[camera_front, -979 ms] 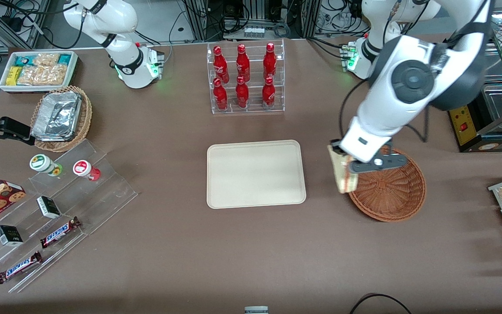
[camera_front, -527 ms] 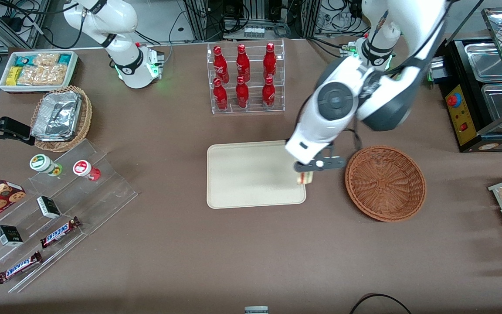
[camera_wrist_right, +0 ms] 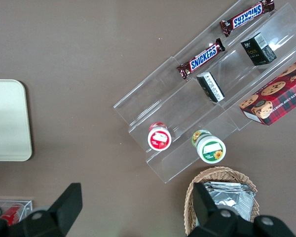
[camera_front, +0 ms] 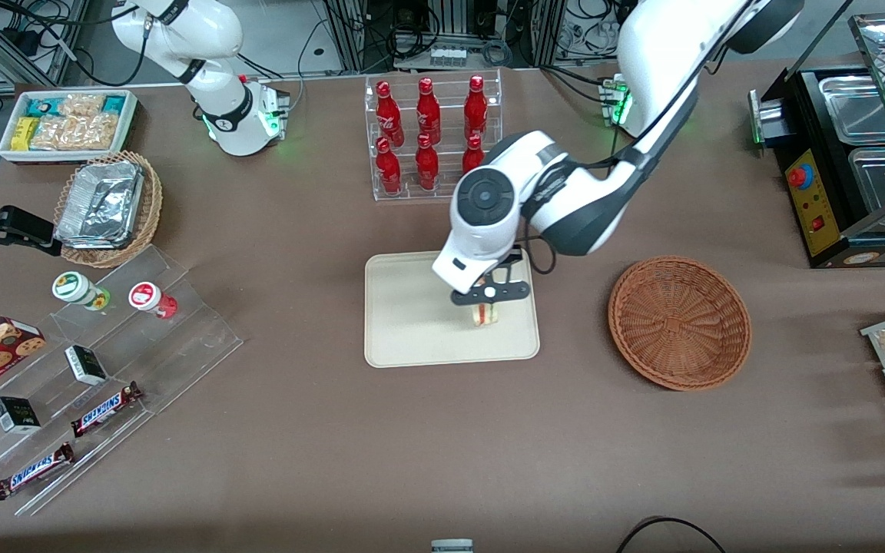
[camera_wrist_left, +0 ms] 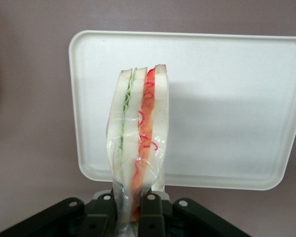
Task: Place sandwich from basket to tray
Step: 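Lower the sandwich onto the tray and open the left gripper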
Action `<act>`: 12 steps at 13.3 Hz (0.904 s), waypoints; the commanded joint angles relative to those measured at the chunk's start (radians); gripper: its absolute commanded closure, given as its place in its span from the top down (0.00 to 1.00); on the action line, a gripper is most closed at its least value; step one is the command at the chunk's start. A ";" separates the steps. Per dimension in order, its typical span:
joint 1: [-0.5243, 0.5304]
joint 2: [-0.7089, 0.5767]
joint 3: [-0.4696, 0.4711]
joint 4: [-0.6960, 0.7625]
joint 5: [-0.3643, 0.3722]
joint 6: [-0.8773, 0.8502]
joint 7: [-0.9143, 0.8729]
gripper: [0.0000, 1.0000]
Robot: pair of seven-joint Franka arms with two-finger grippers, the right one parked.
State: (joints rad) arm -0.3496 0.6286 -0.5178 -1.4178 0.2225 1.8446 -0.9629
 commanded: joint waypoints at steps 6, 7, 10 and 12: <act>-0.077 0.138 0.002 0.043 0.093 0.099 -0.046 0.00; -0.084 0.146 0.002 0.042 0.106 0.101 -0.046 0.00; -0.100 0.180 0.002 0.045 0.135 0.114 -0.071 0.00; -0.100 0.190 0.002 0.036 0.150 0.151 -0.106 0.00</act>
State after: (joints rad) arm -0.4352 0.7935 -0.5181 -1.4086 0.3422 1.9787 -1.0252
